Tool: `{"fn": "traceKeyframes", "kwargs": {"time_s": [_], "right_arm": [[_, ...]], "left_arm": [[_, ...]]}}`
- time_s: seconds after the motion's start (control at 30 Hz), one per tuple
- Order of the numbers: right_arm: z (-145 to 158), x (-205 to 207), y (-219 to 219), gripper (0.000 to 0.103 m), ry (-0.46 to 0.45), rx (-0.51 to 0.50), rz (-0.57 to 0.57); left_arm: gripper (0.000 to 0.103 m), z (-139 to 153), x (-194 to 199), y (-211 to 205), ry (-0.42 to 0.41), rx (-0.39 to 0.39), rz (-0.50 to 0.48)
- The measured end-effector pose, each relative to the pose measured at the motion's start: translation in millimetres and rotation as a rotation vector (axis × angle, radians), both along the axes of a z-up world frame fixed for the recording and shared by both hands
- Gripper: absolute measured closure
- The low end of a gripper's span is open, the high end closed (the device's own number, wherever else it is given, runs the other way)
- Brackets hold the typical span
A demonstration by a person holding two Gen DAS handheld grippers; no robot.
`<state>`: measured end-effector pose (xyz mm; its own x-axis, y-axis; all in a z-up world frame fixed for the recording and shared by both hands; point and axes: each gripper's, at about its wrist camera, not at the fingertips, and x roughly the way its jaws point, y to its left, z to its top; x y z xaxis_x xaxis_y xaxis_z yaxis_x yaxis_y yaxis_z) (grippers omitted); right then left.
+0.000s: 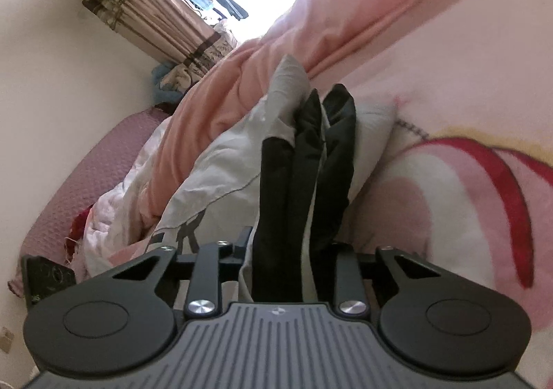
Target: Fold large clothes
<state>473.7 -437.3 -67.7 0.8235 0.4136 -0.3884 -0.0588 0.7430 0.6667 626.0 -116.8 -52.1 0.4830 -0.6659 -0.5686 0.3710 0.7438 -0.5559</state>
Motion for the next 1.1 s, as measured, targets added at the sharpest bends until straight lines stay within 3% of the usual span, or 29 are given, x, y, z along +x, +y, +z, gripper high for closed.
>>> {"fn": "traceKeyframes", "kwargs": {"time_s": [0.23,0.4,0.53,0.63,0.7,0.73,0.8,0.87,0.9,0.97,1.1], "right_arm": [[44.9,-20.7,51.5,0.080,-0.083,0.008,0.063],[57.8,-41.7,103.5,0.080,-0.120,0.012,0.115],[47.0,-55.2,134.3,0.079,-0.113,-0.007,0.138],[27.4,-57.1,144.9,0.080,-0.072,-0.022,0.125],[11.1,-57.5,148.7,0.079,-0.040,-0.056,0.105],[2.6,-59.0,148.4,0.077,-0.031,-0.060,0.090],[-11.1,-62.0,140.3,0.074,-0.045,-0.049,0.076],[-19.1,-61.4,134.2,0.063,-0.032,-0.007,0.071],[-22.7,-59.8,131.2,0.059,-0.014,0.017,0.064],[-23.6,-60.5,126.8,0.033,0.021,0.019,0.046],[0.6,-67.2,127.4,0.025,0.004,-0.122,0.016]], "left_arm": [[0.068,48.3,-33.4,55.3,-0.083,-0.004,0.011],[0.067,58.3,-76.5,112.1,-0.122,-0.001,0.034],[0.067,36.8,-102.0,147.6,-0.110,-0.014,0.045],[0.067,9.4,-107.2,160.1,-0.056,-0.026,0.057],[0.065,-7.2,-108.6,160.6,-0.036,-0.011,0.056],[0.059,-14.7,-109.4,162.1,-0.035,-0.013,0.057],[0.047,-26.7,-110.8,163.1,-0.046,-0.022,0.056],[0.020,-37.1,-105.5,164.3,-0.027,-0.030,0.083],[0.017,-41.1,-102.7,166.4,-0.007,-0.033,0.099],[0.018,-39.9,-98.7,173.0,0.008,-0.059,0.099],[0.015,-18.3,-94.5,187.0,-0.034,-0.025,0.167]]}}
